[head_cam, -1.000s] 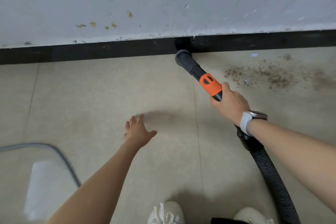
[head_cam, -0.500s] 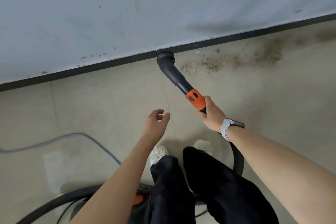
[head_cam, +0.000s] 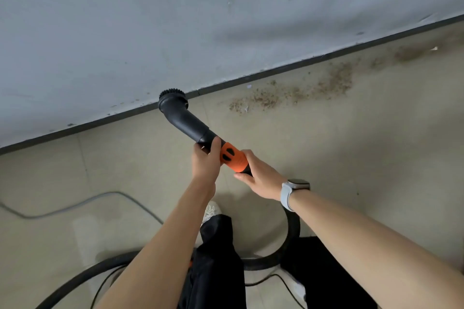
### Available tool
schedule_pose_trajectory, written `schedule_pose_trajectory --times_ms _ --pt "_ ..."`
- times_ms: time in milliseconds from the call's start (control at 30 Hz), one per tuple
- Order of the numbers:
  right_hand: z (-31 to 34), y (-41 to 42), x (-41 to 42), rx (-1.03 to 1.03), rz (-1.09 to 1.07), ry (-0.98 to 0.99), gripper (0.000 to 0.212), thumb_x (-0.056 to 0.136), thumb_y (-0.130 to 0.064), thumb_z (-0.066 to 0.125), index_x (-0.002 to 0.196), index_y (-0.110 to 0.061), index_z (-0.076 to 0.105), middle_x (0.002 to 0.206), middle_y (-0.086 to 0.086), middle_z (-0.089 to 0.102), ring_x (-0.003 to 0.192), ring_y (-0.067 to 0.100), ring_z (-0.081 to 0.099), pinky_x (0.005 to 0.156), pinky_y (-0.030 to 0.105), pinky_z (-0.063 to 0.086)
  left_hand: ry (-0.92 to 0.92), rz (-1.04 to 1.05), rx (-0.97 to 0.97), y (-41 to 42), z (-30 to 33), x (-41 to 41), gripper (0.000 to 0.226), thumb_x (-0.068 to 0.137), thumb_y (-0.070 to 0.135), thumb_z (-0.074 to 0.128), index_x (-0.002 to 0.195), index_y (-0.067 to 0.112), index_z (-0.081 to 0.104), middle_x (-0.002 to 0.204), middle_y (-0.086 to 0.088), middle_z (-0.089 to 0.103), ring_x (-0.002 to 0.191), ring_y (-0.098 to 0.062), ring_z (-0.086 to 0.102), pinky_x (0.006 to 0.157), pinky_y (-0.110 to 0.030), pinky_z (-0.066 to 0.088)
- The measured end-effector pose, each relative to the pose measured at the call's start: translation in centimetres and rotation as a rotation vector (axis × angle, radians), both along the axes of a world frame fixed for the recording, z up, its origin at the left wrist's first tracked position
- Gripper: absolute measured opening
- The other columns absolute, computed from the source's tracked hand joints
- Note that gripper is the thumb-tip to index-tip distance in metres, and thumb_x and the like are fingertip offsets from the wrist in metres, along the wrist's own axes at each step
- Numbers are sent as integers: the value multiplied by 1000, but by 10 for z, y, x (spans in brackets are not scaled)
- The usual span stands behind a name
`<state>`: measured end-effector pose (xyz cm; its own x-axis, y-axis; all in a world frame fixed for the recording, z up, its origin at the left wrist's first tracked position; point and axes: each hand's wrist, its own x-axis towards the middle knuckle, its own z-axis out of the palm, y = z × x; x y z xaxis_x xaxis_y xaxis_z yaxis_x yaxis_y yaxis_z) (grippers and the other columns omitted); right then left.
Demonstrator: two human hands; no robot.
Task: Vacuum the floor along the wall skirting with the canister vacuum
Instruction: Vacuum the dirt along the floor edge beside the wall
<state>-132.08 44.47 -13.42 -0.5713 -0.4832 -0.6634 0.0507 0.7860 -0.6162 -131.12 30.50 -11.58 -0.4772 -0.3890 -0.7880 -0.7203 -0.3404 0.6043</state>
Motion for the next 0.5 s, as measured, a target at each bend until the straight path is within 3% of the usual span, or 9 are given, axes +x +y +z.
schedule_pose_trajectory --times_ms 100,333,500 --pt "12 24 -19 -52 -24 -14 37 97 -23 51 128 -10 36 102 5 52 81 22 52 72 34 42 25 2 -38 26 15 -19 19 95 21 53 110 11 47 97 -1 58 88 -12 59 78 -27 53" --pt "34 137 -65 -69 25 -30 37 97 -25 49 128 -15 33 91 1 50 63 8 46 59 28 35 -8 41 -107 146 43 -64 16 94 23 54 107 15 48 95 -1 58 96 -20 59 93 -41 51" --pt "31 198 -88 -66 40 26 40 97 -26 49 131 -14 31 96 2 54 70 16 49 58 24 36 29 10 -108 205 52 -88 22 91 23 59 107 15 47 98 -1 60 94 -17 61 92 -40 52"
